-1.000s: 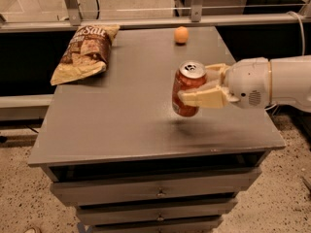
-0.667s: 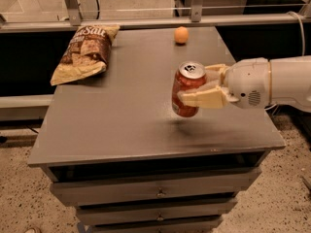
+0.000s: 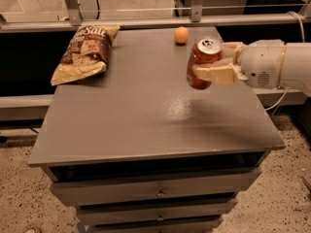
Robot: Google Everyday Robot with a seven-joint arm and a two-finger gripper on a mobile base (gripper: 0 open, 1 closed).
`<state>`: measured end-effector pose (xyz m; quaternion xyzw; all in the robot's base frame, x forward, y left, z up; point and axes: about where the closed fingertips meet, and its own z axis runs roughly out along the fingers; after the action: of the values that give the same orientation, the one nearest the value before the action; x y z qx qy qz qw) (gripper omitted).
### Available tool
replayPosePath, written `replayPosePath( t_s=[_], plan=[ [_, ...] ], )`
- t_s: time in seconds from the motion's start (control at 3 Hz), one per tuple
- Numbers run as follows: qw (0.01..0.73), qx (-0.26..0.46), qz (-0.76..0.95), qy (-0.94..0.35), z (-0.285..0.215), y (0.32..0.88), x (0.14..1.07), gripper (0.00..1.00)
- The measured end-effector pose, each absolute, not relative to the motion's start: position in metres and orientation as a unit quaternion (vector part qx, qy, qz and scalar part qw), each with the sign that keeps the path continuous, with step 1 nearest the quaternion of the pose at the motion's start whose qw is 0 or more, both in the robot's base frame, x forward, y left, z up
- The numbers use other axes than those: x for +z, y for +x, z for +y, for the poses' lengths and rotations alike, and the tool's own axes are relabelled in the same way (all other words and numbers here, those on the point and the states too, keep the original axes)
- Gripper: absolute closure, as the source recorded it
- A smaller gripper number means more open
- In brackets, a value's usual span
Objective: Move coke can near orange
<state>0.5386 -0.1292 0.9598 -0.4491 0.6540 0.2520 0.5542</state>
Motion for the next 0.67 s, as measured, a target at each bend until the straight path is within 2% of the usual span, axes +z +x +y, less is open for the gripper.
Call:
replayPosePath(
  t_s=[0.67],
  plan=[
    [0.621, 0.192, 0.653, -0.388, -0.206, 0.653, 0.985, 1.00]
  ],
)
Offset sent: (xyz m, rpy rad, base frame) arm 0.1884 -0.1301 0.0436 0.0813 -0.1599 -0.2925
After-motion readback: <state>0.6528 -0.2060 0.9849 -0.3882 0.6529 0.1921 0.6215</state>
